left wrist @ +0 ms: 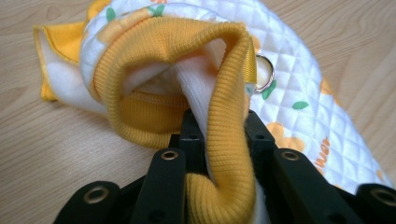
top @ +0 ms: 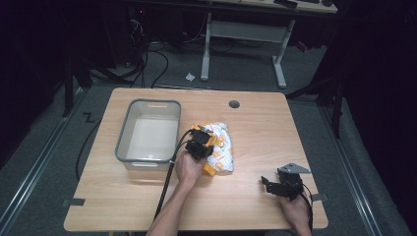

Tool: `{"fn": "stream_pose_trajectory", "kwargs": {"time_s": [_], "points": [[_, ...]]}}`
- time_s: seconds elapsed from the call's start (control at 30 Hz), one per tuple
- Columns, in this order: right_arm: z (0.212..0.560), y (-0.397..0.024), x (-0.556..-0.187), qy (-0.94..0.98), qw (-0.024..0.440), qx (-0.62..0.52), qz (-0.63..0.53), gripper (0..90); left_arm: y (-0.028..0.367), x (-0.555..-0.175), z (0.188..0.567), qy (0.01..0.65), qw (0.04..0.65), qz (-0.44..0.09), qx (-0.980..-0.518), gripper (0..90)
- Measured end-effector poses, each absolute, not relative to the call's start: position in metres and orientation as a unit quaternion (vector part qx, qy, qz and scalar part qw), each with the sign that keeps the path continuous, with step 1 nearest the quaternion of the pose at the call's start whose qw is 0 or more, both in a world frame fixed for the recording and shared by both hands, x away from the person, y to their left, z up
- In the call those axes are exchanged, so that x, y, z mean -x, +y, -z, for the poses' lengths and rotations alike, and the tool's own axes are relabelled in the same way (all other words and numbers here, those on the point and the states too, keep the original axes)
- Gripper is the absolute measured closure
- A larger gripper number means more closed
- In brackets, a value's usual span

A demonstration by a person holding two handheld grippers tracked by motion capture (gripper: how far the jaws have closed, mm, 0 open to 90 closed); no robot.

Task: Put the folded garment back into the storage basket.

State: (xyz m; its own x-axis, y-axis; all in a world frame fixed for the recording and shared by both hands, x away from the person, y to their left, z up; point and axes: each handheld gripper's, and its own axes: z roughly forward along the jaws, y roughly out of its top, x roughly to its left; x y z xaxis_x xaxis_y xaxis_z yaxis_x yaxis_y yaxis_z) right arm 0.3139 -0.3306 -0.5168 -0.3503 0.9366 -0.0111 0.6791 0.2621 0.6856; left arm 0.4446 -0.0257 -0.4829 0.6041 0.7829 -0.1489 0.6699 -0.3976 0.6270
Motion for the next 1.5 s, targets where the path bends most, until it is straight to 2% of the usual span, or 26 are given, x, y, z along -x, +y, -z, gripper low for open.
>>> {"fn": "stream_pose_trajectory", "kwargs": {"time_s": [0.7,1.5], "points": [[0.517,-0.331,-0.314,0.766,0.215,-0.526,-0.300,24.2,-0.016,-0.424,0.451,0.397,0.377,-0.059,-0.835,74.2],[0.517,-0.330,-0.314,0.765,0.214,-0.529,-0.300,24.2,-0.005,-0.412,0.412,0.360,0.407,-0.070,-0.837,74.2]]}}
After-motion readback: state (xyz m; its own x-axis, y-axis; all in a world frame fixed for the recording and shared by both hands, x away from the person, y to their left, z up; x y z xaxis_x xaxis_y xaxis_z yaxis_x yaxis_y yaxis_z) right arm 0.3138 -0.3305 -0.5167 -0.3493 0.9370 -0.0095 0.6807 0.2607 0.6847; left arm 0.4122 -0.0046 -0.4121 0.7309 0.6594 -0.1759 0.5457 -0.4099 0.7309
